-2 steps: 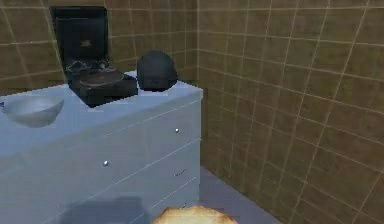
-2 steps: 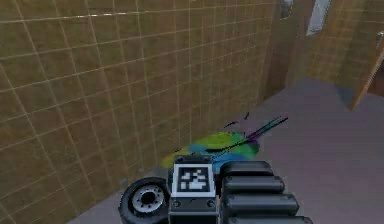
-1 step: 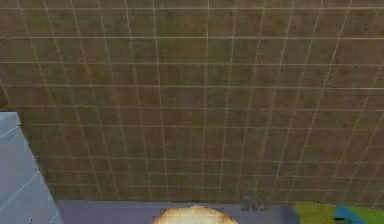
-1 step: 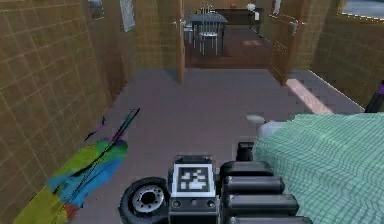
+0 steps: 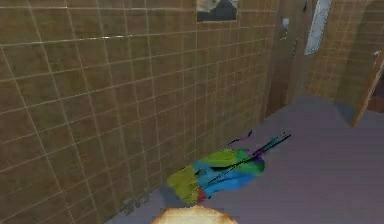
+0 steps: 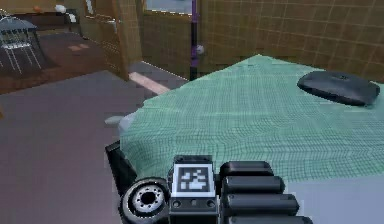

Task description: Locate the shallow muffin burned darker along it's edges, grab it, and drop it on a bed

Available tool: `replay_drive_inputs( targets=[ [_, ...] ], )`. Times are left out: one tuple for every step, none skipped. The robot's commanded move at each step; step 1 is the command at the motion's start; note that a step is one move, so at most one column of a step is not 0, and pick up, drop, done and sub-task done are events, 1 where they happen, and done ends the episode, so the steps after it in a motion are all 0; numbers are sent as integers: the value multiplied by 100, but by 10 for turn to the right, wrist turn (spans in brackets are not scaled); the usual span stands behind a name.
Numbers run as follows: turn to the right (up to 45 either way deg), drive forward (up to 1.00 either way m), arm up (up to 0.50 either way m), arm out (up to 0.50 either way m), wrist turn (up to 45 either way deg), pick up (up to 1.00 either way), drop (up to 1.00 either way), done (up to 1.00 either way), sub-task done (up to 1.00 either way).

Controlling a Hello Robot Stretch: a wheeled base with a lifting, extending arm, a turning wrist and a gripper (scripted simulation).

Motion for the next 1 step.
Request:
replay_drive_inputs(
  targets=[
    [420, 0, 0, 0, 0, 0, 0, 0, 0]
  ],
)
